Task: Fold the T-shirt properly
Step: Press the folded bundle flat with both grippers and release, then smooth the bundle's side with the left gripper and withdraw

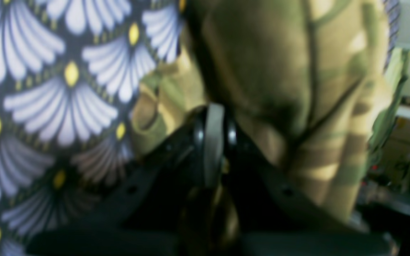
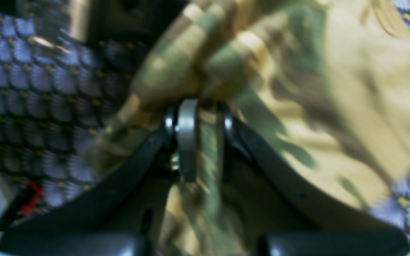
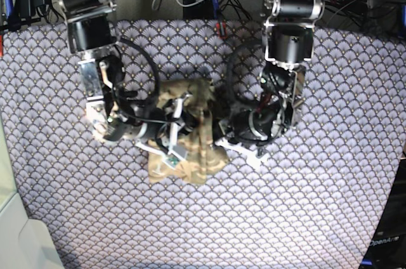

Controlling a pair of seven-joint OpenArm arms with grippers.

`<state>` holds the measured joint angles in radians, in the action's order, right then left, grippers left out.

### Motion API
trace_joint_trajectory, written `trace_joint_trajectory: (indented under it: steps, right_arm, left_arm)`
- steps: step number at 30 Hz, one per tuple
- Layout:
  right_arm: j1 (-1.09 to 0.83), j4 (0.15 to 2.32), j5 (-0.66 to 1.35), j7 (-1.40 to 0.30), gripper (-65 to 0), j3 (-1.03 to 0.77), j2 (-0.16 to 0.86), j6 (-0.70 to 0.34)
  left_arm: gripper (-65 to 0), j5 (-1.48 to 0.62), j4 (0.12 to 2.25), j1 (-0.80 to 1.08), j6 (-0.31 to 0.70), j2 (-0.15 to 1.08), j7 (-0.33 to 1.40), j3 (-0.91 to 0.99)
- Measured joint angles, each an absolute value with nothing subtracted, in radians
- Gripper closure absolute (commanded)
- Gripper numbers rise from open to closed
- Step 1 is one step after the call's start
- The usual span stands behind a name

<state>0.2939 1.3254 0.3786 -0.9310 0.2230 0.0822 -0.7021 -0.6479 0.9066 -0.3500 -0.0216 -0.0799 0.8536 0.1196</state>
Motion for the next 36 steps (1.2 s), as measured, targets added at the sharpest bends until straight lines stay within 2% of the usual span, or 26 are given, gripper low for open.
trace_joint_trajectory:
  steps: [13, 18, 22, 26, 32, 36]
  right_arm:
    - [0.249, 1.32, 0.381, -0.873, -11.1, 0.307, 0.068, -0.694]
    - [0.281, 1.175, 0.405, -0.793, -11.2, 0.307, 0.071, -0.695]
    - [0.287, 1.164, 0.426, -0.777, -11.1, 0.31, 0.091, -0.696]
    - [0.284, 1.217, 0.411, -0.804, -11.1, 0.31, 0.115, -0.699]
    - [0.277, 1.311, 0.39, -0.886, -11.1, 0.304, 0.121, -0.699]
    - [0.264, 1.433, 0.389, -0.972, -11.0, 0.301, 0.131, -0.698]
  left_arm:
    - [-0.6, -0.628, 0.827, -0.408, -0.027, -0.118, 0.765, 0.116]
    - [-0.6, -0.625, 0.827, -0.411, -0.029, -0.119, 0.776, 0.123]
    - [-0.6, -0.664, 0.85, -0.4, -0.041, -0.113, 0.796, 0.122]
    - [-0.6, -0.735, 1.015, -0.32, -0.052, -0.048, 0.904, 0.116]
    - [-0.5, -0.902, 1.227, -0.294, -0.056, 0.103, 0.965, 0.122]
    - [-0.5, -0.956, 1.326, -0.21, -0.187, 0.204, 0.978, 0.115]
